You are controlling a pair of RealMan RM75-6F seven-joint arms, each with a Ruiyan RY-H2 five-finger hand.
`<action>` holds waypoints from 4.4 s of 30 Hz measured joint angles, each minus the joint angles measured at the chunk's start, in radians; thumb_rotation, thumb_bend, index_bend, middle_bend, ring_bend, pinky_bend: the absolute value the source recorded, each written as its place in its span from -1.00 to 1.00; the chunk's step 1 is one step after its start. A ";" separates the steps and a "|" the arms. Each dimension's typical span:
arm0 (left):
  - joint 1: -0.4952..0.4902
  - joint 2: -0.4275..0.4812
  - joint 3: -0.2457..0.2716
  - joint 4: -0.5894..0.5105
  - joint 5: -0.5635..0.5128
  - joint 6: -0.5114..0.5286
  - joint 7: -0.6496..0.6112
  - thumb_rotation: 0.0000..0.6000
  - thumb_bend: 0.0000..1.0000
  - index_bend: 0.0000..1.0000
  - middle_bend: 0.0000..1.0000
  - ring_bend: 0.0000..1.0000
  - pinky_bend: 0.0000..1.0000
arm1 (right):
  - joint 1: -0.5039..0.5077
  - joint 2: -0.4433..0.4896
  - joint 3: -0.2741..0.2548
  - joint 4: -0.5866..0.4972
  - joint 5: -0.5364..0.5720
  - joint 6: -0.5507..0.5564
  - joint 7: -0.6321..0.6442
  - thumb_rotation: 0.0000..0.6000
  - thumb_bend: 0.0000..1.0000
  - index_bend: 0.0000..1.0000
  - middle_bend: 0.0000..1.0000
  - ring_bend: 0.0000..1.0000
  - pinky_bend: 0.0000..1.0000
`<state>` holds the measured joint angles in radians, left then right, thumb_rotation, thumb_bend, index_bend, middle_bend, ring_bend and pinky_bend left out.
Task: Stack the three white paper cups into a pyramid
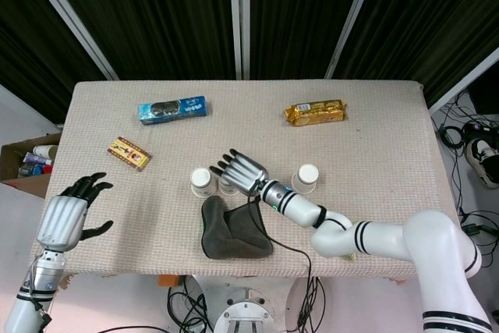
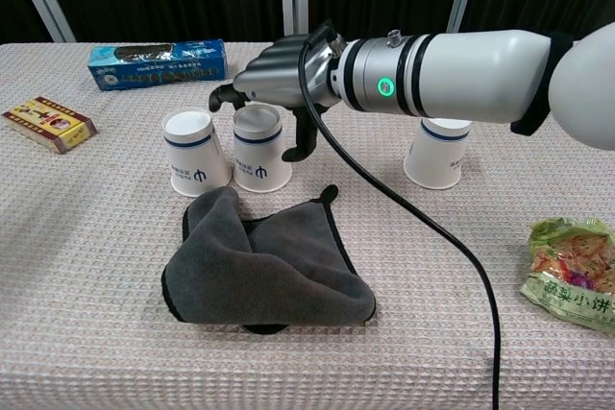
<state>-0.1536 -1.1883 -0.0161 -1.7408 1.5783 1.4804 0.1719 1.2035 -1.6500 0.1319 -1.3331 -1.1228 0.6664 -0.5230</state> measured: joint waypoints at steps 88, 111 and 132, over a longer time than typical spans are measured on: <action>0.019 0.020 0.002 -0.008 -0.015 -0.002 -0.024 1.00 -0.86 -0.41 -0.64 -0.55 -0.11 | 0.107 0.081 0.098 -0.144 0.147 0.048 -0.109 1.00 -0.30 -0.28 -0.27 -0.55 -0.53; 0.019 0.020 -0.003 -0.010 -0.017 -0.005 -0.023 1.00 -0.86 -0.40 -0.64 -0.55 -0.11 | 0.130 0.120 0.064 -0.186 0.198 0.062 -0.102 1.00 -0.33 -0.57 -0.38 -0.55 -0.55; 0.022 0.020 -0.005 -0.015 -0.012 0.002 -0.016 1.00 -0.86 -0.40 -0.64 -0.55 -0.10 | 0.150 0.129 0.041 -0.202 0.230 0.075 -0.108 1.00 -0.46 -0.94 -0.64 -0.69 -0.63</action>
<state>-0.1317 -1.1682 -0.0208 -1.7557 1.5660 1.4820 0.1561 1.3532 -1.5211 0.1727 -1.5349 -0.8929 0.7412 -0.6307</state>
